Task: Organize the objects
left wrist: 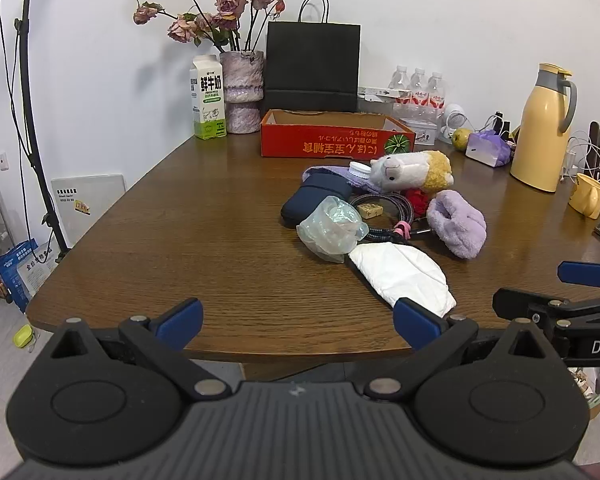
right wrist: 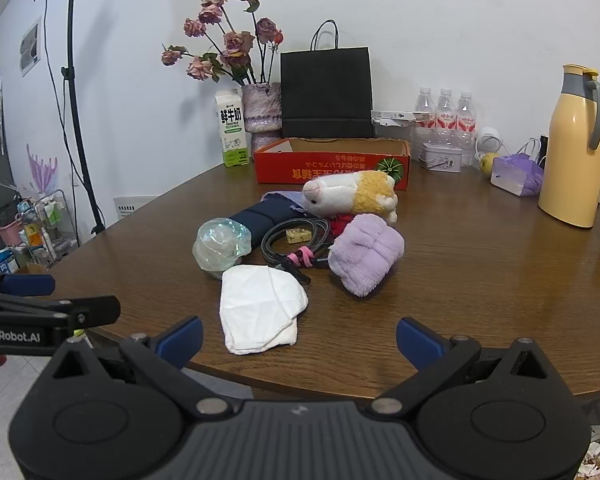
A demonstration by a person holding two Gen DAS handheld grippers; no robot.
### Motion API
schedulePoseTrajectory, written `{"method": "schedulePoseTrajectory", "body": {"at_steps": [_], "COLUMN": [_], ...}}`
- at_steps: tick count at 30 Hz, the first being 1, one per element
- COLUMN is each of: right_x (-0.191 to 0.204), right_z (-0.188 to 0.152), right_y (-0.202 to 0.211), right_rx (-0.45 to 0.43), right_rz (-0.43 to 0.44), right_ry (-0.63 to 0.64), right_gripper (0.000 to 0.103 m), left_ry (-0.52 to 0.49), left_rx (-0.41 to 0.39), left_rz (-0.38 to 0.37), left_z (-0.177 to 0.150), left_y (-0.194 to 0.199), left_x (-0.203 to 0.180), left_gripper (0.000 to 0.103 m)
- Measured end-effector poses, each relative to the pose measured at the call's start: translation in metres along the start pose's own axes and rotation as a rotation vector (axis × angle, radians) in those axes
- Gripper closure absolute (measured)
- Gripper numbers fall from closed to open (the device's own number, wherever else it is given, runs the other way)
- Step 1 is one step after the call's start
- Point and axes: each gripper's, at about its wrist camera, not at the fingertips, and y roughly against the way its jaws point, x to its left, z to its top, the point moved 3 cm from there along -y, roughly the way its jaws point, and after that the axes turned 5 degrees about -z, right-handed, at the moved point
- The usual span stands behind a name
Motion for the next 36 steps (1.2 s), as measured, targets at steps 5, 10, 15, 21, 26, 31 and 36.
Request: {"method": "schedulePoseTrajectory", "body": {"at_steps": [5,10,15,21,26,31,36], "right_x": [0.0001,0.0019,0.002,0.0004,0.001,0.0012,0.0023], "right_z": [0.0001,0.0007,0.0002,-0.0005,-0.0004,-0.0007,0.0], "right_y": [0.0005,0.0015,0.0013,0.0004,0.0006,0.0001,0.0011], "right_rx": [0.0,-0.001,-0.001,-0.002,-0.002,-0.003,-0.005], "right_rz": [0.0,0.0,0.0,0.0,0.0,0.0,-0.002], "right_ry": [0.0,0.001,0.001,0.001,0.001,0.002,0.004], "right_gripper": [0.0,0.0,0.0,0.0,0.0,0.0,0.0], "left_ry": [-0.002,-0.001,-0.002,-0.002,-0.002,-0.002,-0.002], "left_rx": [-0.002,-0.003,-0.003,-0.003,-0.003,-0.004,-0.004], "left_rz": [0.0,0.0,0.0,0.0,-0.001,0.0,0.0], "left_z": [-0.0003,-0.0004,-0.0006,-0.0004,-0.0001,0.0006,0.0004], "left_y": [0.0008,0.0008,0.0007,0.0009,0.0012,0.0018,0.0018], "left_x": [-0.0005,-0.0006,-0.0003,-0.0002,-0.0003,0.0001,0.0001], "left_gripper": [0.0,0.0,0.0,0.0,0.0,0.0,0.0]}}
